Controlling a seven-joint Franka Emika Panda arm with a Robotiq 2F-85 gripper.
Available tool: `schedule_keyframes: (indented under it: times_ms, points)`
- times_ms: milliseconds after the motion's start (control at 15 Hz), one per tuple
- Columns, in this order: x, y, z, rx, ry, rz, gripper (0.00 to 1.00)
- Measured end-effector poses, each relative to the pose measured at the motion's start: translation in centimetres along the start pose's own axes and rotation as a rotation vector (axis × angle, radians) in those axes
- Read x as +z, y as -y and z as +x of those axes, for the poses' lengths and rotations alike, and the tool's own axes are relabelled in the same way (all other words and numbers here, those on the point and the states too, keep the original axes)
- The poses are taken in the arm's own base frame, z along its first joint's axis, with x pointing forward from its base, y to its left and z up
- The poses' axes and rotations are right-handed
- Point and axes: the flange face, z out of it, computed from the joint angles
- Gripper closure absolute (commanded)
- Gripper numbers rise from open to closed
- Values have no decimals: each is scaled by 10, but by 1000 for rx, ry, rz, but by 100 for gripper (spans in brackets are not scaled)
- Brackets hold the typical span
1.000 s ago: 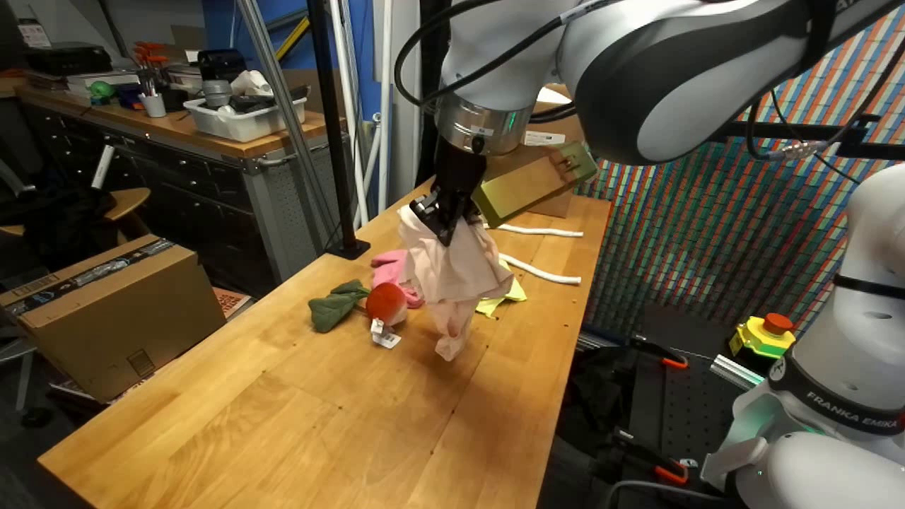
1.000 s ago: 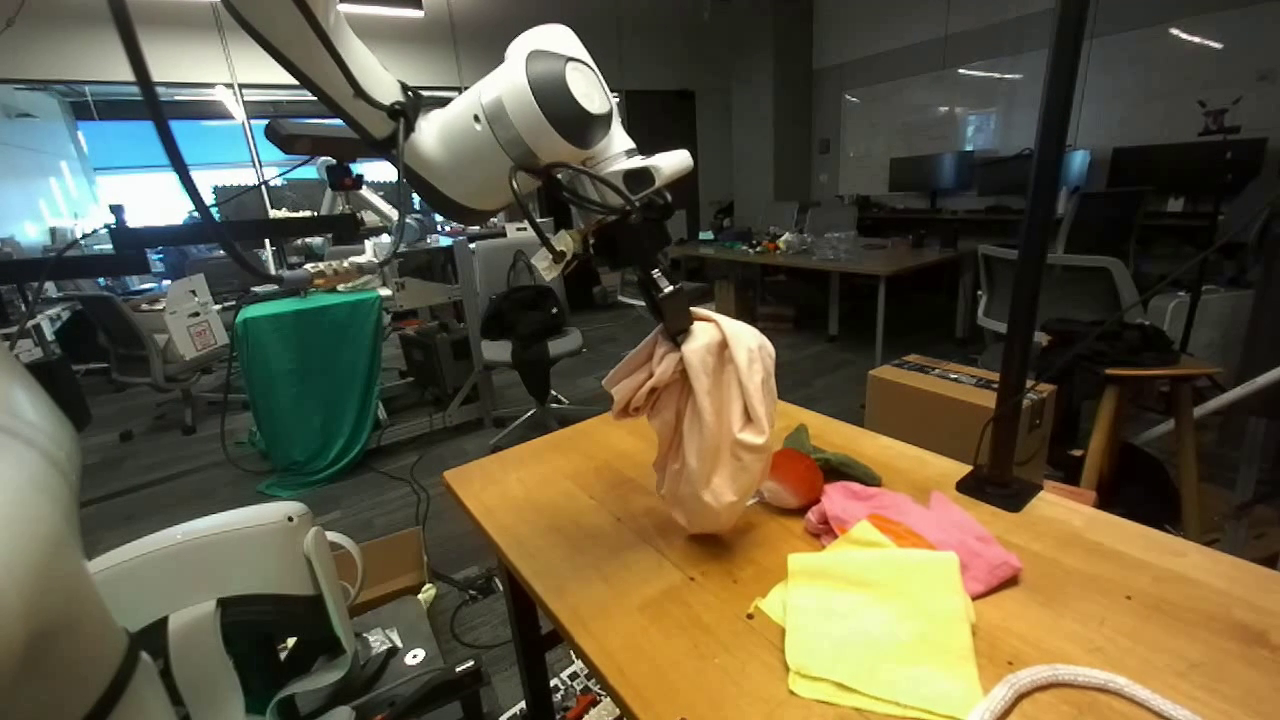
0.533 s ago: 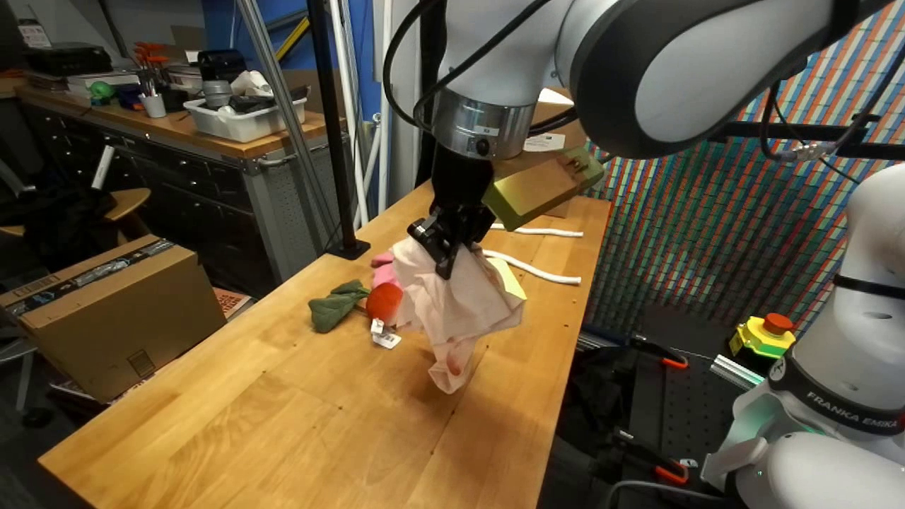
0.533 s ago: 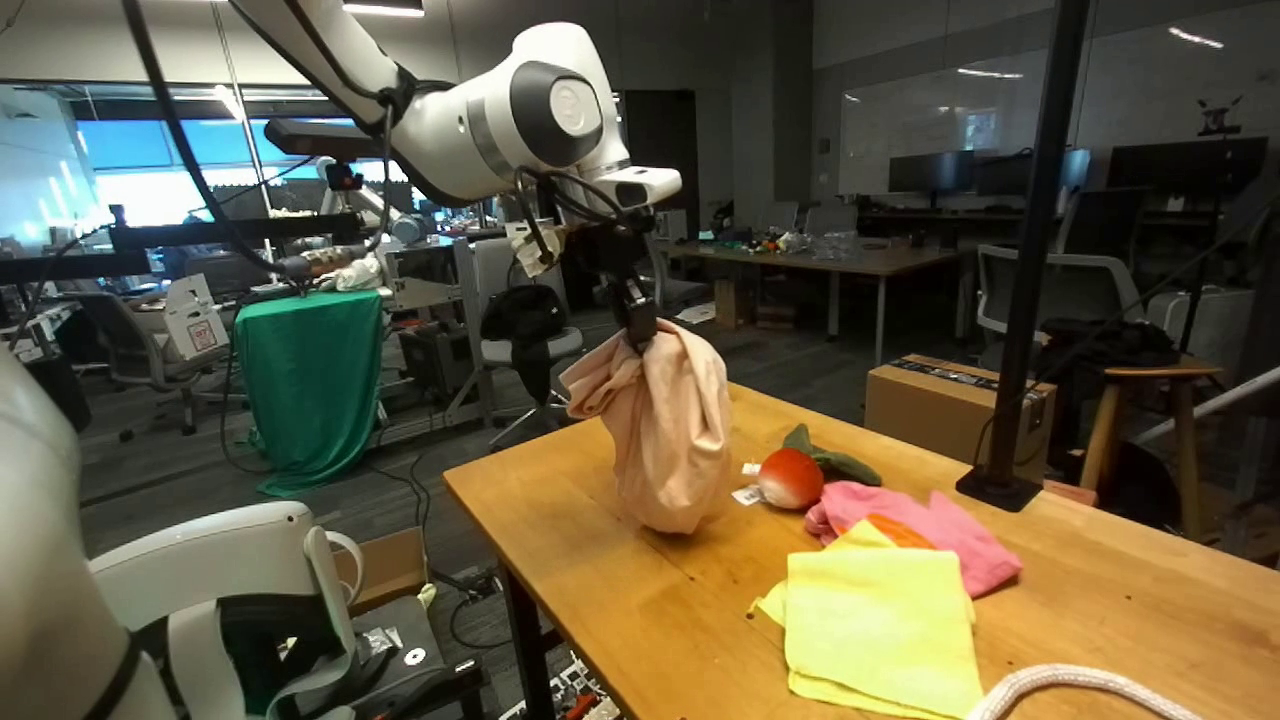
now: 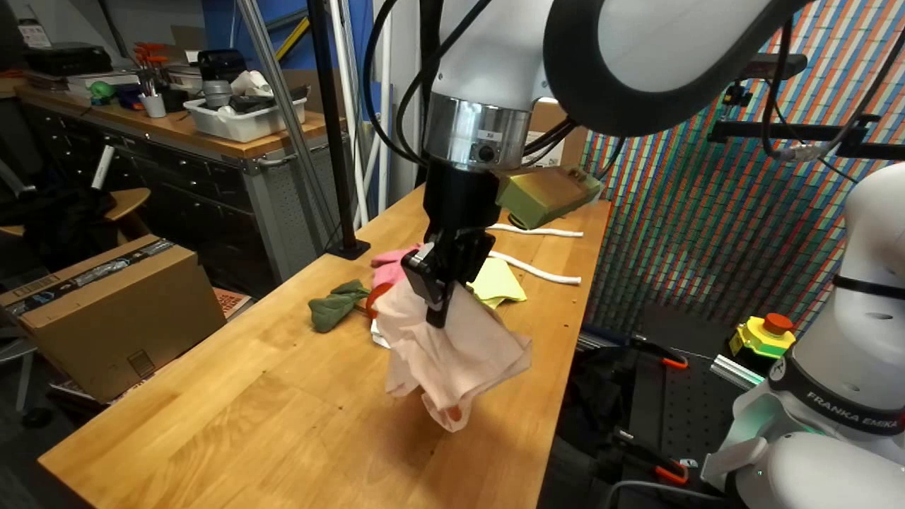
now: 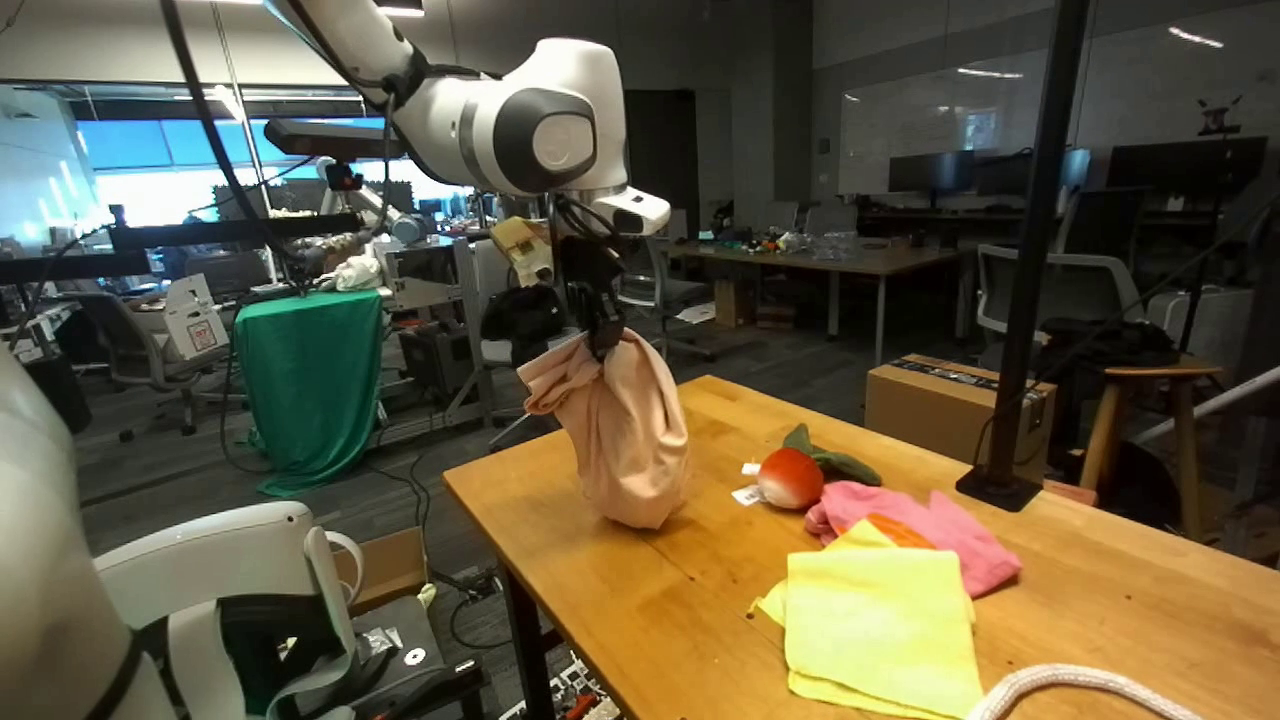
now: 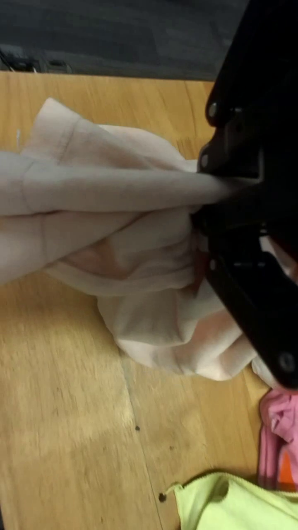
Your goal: Separate the clothes, rope and plush toy on the table
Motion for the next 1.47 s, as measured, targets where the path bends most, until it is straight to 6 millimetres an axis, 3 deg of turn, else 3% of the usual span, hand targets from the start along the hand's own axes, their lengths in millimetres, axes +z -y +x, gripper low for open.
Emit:
schedule_keyframes:
  times_ms: [600, 1467]
  points:
    - [21, 37, -14, -124, 123, 239, 93]
    - [60, 68, -22, -82, 240, 366, 93]
